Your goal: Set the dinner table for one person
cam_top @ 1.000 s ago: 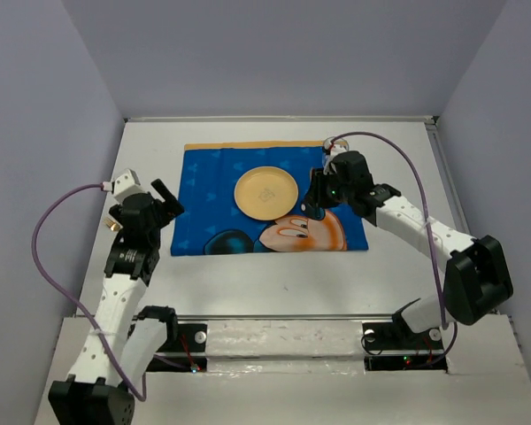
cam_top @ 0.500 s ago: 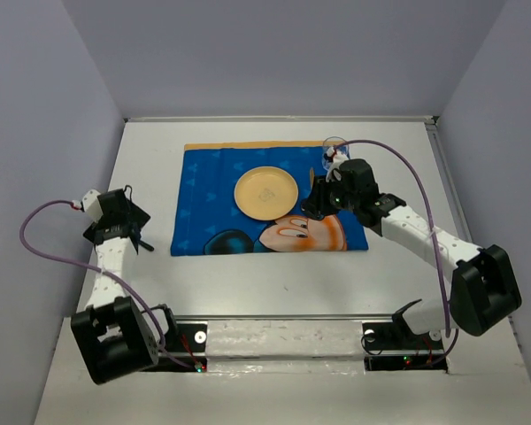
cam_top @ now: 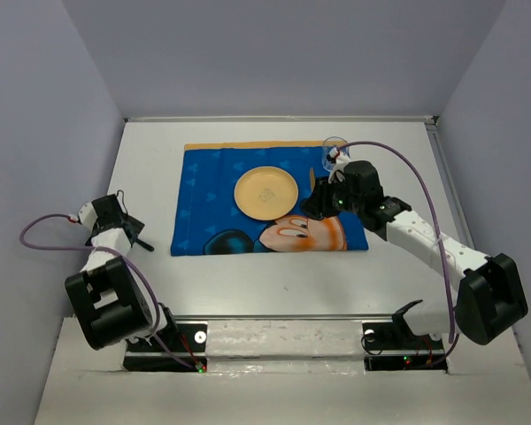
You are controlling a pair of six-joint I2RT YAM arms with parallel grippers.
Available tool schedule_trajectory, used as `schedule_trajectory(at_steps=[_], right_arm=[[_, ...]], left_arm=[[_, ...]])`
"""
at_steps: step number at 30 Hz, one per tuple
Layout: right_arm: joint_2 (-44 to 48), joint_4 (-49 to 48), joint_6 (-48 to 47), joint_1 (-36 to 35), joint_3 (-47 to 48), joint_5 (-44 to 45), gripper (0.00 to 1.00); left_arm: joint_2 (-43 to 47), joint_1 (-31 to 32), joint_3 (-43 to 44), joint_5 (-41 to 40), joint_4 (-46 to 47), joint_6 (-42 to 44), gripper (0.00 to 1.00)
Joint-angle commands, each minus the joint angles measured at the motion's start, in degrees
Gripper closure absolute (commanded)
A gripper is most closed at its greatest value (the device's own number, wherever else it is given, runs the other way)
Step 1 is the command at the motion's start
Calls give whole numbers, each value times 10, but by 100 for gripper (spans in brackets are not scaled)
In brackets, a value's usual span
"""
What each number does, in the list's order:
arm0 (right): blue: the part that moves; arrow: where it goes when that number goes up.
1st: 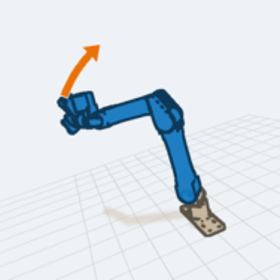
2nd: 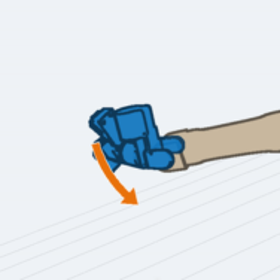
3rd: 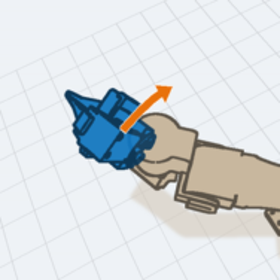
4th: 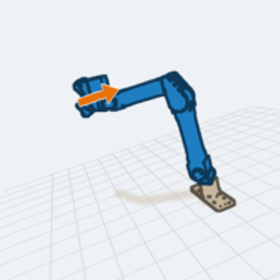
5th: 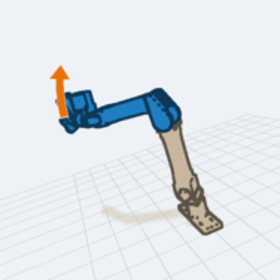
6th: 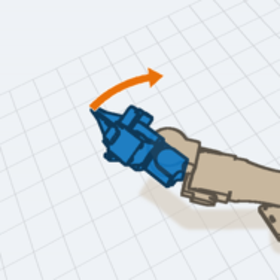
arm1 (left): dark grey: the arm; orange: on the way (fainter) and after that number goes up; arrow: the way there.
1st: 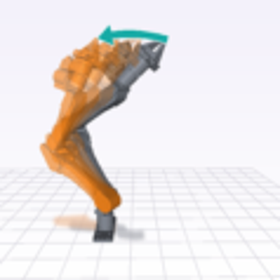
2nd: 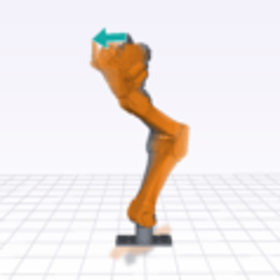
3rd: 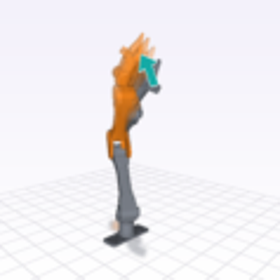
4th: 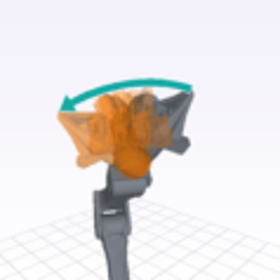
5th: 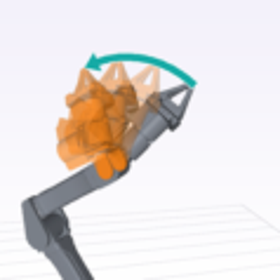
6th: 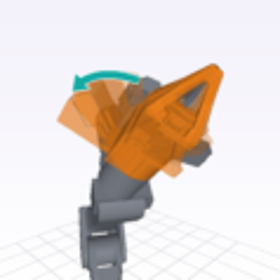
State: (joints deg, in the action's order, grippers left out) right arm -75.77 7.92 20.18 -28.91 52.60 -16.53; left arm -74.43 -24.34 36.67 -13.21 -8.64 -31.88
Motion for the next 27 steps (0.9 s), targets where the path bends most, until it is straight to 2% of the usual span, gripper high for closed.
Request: schedule_trajectory(at_steps=[1,15,18,19,21,22,25,26,27], right_arm=[[6,-36,4,0,-2,-2,61],[-2,-36,0,-17,4,10,61],[-3,-36,-1,-22,3,14,61],[-3,-36,-2,-22,3,17,61],[-3,-36,-1,-22,2,18,61],[-3,-36,-2,-22,2,18,61],[-5,-35,-2,-22,2,20,61],[-6,-36,-2,-22,2,21,61],[-8,-36,-2,-22,2,22,61]], left_arm=[[-29,-1,20,-1,39,-16,20],[-118,11,53,-23,55,-13,23],[-130,16,61,-31,57,-12,37],[-137,19,61,-31,59,-13,50],[-143,21,63,-28,60,-13,60],[-144,22,63,-28,62,-13,71],[-138,24,63,-29,62,-13,96],[-135,25,64,-28,62,-12,100],[-134,25,64,-28,61,-12,100]])
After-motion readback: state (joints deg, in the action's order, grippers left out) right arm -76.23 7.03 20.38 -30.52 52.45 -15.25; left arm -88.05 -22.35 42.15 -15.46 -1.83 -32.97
